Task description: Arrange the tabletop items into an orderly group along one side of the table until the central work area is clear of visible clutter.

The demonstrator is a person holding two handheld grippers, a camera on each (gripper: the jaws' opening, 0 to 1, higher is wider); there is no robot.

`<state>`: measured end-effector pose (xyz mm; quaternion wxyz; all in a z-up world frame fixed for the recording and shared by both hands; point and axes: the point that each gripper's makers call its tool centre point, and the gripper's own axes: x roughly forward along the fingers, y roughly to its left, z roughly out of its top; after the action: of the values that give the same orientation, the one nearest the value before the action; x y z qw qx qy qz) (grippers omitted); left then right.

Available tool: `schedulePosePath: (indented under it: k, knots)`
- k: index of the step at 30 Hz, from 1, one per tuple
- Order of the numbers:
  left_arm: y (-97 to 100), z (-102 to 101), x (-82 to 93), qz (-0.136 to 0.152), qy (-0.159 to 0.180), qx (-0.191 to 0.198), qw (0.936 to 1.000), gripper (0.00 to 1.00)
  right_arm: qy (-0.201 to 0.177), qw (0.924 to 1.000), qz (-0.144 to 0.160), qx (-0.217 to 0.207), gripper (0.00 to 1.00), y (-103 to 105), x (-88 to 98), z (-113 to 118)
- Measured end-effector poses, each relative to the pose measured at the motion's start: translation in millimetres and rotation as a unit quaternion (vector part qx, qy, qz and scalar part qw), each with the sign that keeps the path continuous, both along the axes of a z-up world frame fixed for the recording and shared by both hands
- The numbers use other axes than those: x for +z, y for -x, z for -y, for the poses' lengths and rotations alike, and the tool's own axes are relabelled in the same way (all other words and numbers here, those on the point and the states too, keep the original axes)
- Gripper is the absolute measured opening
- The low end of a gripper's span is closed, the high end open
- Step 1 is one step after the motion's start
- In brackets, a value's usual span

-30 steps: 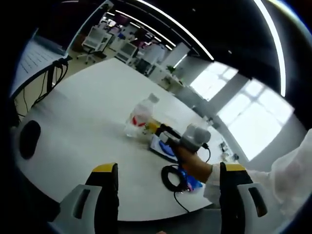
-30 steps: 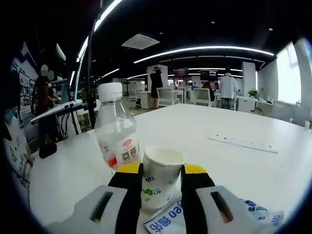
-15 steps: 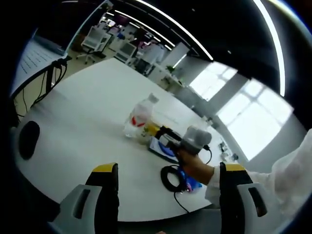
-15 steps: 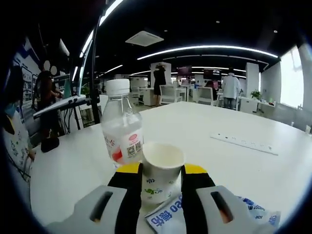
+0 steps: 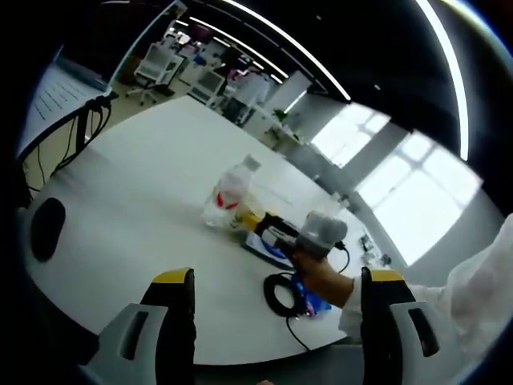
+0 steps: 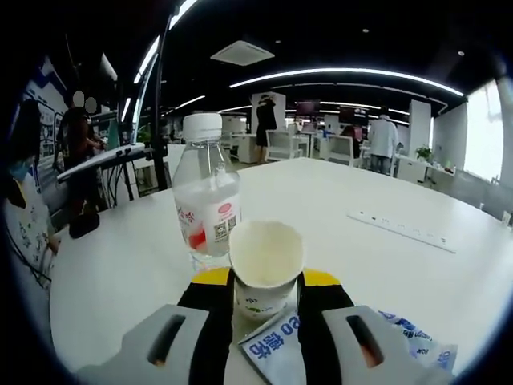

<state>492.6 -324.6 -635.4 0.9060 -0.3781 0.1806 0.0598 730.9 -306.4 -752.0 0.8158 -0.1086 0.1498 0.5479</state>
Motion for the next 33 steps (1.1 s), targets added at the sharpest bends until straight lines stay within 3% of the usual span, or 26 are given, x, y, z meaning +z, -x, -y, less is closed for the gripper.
schedulePosePath:
  k: [13,18,24,33]
  knots:
    - [-0.4,2.1,0.3,0.001,0.002,-0.003,1.0,0.82,0.008,0.9999,-0.013,-0.004,0.31,1.5,1.8,2.6]
    - [-0.6,2.8,0.5,0.001,0.0,-0.005,1.0,0.82,0.038,0.9979,-0.053,-0.003,0.32,6.3,-13.6,8.8]
    - [-1.3,4.7,1.8,0.002,0.0,-0.007,1.0,0.83,0.023,0.9968,-0.077,-0.006,0.52,14.9,-12.5,13.4]
    - [-1.8,5.8,3.0,0.005,0.001,-0.01,0.9999,0.83,0.028,0.9974,-0.066,-0.002,0.54,14.6,-8.0,15.5]
